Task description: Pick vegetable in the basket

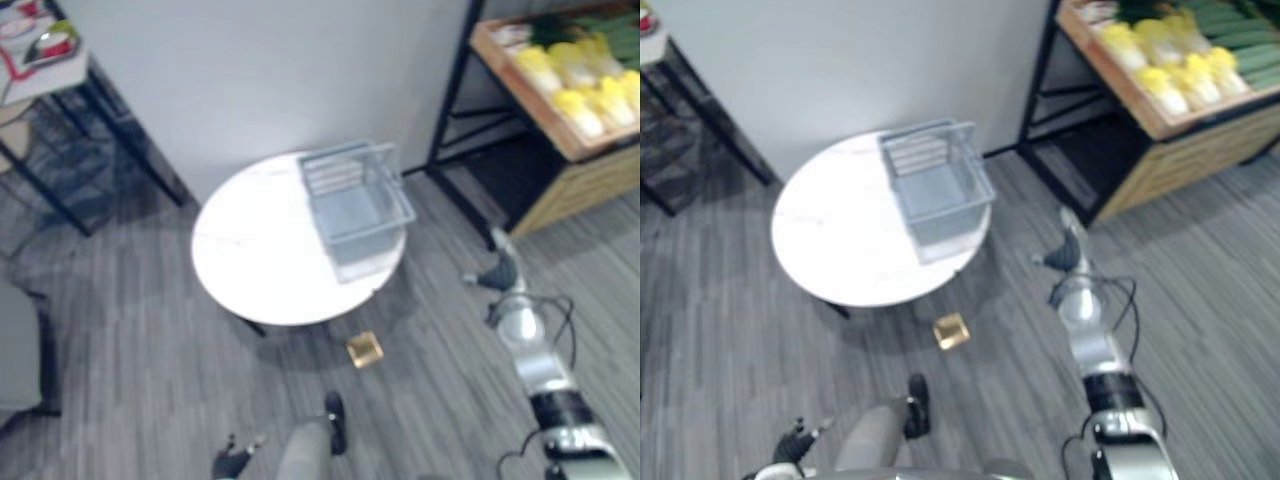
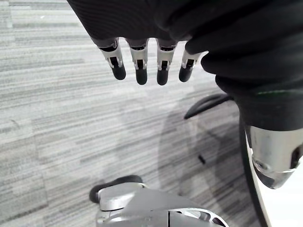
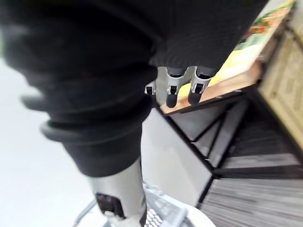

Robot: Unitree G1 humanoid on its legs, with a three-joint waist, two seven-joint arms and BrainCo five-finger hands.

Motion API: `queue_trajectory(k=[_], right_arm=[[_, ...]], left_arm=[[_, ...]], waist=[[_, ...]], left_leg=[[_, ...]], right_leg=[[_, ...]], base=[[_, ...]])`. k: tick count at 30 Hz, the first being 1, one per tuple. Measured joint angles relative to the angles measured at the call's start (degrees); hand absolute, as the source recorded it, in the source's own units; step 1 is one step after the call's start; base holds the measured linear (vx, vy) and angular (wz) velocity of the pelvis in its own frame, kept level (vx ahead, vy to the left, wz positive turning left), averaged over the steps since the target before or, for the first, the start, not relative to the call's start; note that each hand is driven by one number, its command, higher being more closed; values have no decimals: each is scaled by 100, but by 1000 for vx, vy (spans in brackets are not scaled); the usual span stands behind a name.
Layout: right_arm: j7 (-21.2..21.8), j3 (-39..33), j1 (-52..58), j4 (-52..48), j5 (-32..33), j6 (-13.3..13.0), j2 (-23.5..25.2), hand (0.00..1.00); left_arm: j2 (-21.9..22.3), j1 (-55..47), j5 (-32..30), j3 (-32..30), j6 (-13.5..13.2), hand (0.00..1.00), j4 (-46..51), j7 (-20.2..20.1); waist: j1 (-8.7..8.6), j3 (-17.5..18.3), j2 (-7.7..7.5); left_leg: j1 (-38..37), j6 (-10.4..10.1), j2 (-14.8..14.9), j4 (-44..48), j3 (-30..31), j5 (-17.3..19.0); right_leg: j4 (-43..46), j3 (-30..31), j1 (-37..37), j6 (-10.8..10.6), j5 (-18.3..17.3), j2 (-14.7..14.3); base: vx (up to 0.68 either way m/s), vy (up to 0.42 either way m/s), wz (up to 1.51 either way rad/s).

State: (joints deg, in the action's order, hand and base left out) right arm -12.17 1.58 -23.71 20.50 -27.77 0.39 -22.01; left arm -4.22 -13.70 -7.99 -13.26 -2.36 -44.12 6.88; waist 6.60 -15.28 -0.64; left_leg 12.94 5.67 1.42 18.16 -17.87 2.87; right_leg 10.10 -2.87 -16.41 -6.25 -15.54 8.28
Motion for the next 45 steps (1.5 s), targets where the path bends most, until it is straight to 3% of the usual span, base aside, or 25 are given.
queue_trajectory(k=[2, 3, 4, 5, 7, 8, 10, 13, 14, 15, 18, 22, 33, 34, 37, 45], right_arm=[[-49, 217, -364, 221, -185, -38, -78, 0], [-47, 322, -466, 348, -237, -42, -78, 0], [-32, 473, -624, 567, -356, -48, -96, 0], [-13, 590, -729, 723, -372, -55, -196, 0], [30, 738, -826, 843, -372, -59, -364, 0], [42, 824, -891, 923, -372, -96, -532, 0], [150, 819, -900, 933, -370, -101, -828, 0], [280, 782, -883, 926, -372, -85, -1207, 0], [291, 782, -888, 901, -374, -90, -1240, 0], [294, 784, -900, 892, -377, -94, -1292, 0], [358, 987, -1091, 946, -386, -97, -1323, 0], [407, 1361, -1651, 1143, -385, -171, -1326, 0], [390, 1832, -2935, 2326, -382, -241, -1579, 0], [393, 1921, -3061, 2510, -376, -243, -1686, 100], [414, 1919, -3284, 2902, -374, -259, -2016, 100], [614, 1635, -3253, 3197, -361, -243, -2064, 100]], left_arm=[[-52, -46, 3, 1, 0, 0, -68, 4], [-82, -94, 3, 2, 1, 0, -85, 4], [-137, -179, 3, 14, 8, 0, -140, 5], [-205, -179, 2, 82, 40, 0, -248, 8], [-251, -183, 5, 130, 42, 0, -295, 25], [-289, -134, 9, 139, 37, 0, -280, 33], [-354, 10, 18, 138, 34, 0, -277, 34], [-505, 62, 8, 175, 5, 0, -192, 2], [-618, 25, 0, 173, -17, 0, -124, -18], [-650, 73, 0, 186, -12, 0, -144, -43], [-647, 73, 0, 277, -65, 0, 18, -48], [-649, 90, 3, 287, -115, 0, 53, -41], [-592, 105, 77, 474, -230, 0, -64, 131], [-592, 136, 100, 526, -248, 0, -62, 147], [-593, 284, 106, 686, -250, 0, -66, 167], [-534, 481, 131, 1092, -251, 0, -108, 161]], waist=[[172, -13, -58], [182, -25, -104], [145, -39, -143], [146, -89, -98], [134, -145, 0], [65, -153, 28], [-115, -160, 45], [-287, -149, -7], [-268, -156, -135], [-215, -207, -41], [-240, -219, 331], [-162, -356, 402], [-131, -860, 689], [-145, -919, 722], [-145, -1042, 819], [-143, -1073, 857]], left_leg=[[-383, -73, -106, -143, 43, 321], [-516, -71, -181, -207, 143, 370], [-762, -55, -277, -263, 350, 503], [-1027, -53, -319, -277, 504, 591], [-1366, -38, -351, -404, 756, 623], [-1468, -52, -360, -513, 1011, 614], [-1456, -95, -374, -582, 1521, 591], [-1337, -425, -413, -404, 2133, 794], [-1269, -566, -498, -212, 2208, 963], [-1181, -728, -402, 26, 2182, 1131], [-842, -873, 181, -11, 1996, 1136], [-806, -1056, 403, -354, 2032, 980], [-267, -1007, 233, -396, 2052, 808], [-162, -999, 206, -404, 2071, 761], [-7, -1002, 174, -402, 2152, 701], [-143, -1009, 195, -407, 1944, 695]], right_leg=[[1511, 20, 425, -95, 66, 43], [2152, 13, 659, -310, 190, 105], [3510, 61, 1169, -620, 631, 198], [4584, 154, 1648, -360, 480, 214], [4920, 100, 2243, 145, 183, 212], [4385, 104, 2583, 345, 61, 175], [3035, 442, 2865, 358, 54, 24], [1079, 1371, 2894, 93, 377, -82], [830, 1492, 2846, -42, 693, 12], [894, 1387, 2832, -232, 1102, -41], [471, 949, 2841, -21, 1316, -367], [189, 804, 2918, 105, 1471, -542], [-656, 674, 3009, 98, 2008, -373], [-712, 662, 3073, 95, 2070, -351], [-822, 634, 3120, 98, 2168, -326], [-808, 861, 3124, 97, 2206, -396]], base=[[303, 115, 34], [315, 59, 52], [374, 21, 67], [371, 5, 72], [297, -32, 79], [290, -109, 130], [229, -168, 133], [204, -243, 115], [180, -268, 77], [222, -318, 54], [217, -274, 44], [124, -122, 11], [-3, 23, 7], [-61, 16, 13], [-59, 18, 13], [-10, 4, -13]])
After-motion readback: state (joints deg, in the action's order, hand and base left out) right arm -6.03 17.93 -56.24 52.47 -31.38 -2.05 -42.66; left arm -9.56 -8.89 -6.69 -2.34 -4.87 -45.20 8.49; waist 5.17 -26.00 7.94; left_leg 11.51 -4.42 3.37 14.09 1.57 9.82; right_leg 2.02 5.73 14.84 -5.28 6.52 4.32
